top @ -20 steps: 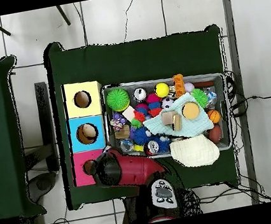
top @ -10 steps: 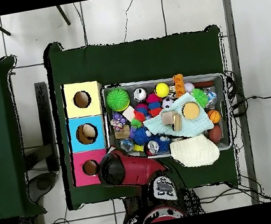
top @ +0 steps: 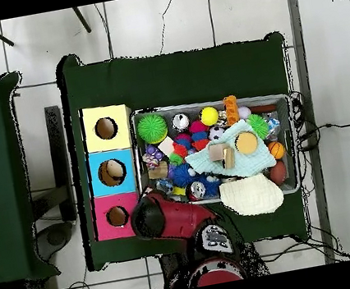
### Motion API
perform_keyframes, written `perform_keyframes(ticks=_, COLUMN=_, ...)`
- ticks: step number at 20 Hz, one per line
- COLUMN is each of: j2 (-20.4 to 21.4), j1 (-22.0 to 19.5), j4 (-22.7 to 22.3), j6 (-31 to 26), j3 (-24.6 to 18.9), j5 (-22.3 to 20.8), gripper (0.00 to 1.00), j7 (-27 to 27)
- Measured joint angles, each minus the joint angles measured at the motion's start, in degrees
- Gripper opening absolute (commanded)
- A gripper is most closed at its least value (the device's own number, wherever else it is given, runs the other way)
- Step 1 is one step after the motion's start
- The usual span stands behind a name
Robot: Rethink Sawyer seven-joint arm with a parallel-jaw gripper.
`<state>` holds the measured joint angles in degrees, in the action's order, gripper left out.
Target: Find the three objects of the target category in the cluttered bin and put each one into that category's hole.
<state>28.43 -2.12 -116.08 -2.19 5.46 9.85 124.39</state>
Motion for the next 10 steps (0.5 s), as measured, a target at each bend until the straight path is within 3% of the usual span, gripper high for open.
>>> perform_keyframes(ticks=10, j2=-3.0, j1=-6.6, j4=2.2, j6=-2.8, j3=-0.5, j5=0.0, gripper=1.00, j7=0.0)
